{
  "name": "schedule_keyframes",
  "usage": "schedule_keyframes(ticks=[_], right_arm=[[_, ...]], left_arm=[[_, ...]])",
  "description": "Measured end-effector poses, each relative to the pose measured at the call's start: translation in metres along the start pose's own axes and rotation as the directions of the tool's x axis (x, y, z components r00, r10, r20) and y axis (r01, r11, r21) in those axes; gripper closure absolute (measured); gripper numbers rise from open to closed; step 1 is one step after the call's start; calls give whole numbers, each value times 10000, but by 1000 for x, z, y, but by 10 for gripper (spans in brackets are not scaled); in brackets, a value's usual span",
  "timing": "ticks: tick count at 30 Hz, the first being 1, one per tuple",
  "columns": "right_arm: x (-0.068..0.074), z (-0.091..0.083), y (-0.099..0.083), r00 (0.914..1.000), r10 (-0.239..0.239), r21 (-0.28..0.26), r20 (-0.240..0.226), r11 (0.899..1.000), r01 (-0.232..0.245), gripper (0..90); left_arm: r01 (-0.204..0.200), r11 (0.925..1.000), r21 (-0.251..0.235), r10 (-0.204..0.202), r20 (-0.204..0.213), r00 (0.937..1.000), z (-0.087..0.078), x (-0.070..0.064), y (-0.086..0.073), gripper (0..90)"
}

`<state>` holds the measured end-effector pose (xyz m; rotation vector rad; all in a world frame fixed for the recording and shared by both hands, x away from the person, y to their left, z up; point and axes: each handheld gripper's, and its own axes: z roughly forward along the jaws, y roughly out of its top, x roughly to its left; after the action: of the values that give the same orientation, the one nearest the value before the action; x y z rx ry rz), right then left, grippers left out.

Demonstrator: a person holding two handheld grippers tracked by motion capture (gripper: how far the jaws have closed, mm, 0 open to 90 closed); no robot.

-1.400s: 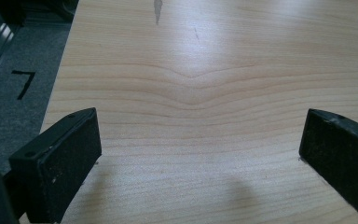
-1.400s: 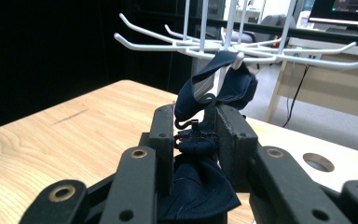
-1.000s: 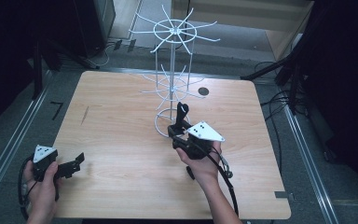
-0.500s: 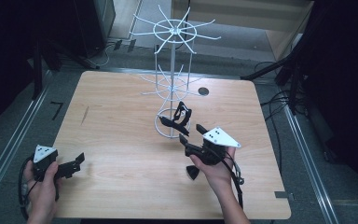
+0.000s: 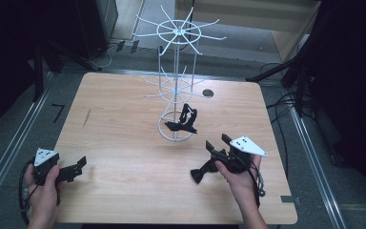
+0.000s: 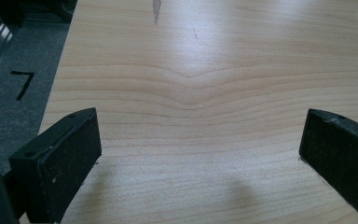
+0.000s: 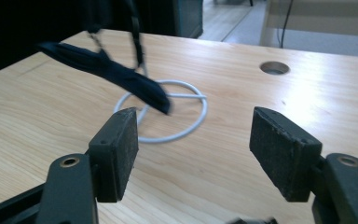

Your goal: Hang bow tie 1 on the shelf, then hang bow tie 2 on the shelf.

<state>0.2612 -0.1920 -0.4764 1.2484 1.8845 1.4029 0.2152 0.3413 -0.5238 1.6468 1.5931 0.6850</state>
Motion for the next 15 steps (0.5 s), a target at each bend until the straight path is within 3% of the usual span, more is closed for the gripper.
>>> schedule_keyframes(ticks=[8, 15], right_arm=[[-21, -11, -12, 9971, 512, 217, 557, 9984, -525, 349], [-37, -19, -23, 9925, 871, 457, 862, 9948, -913, 367]], left_arm=[[-82, 9999, -150, 81, -52, 10000, -1, -1, -1, 0], [-120, 9981, -609, 114, -100, 9999, -2, -2, 0, 0]])
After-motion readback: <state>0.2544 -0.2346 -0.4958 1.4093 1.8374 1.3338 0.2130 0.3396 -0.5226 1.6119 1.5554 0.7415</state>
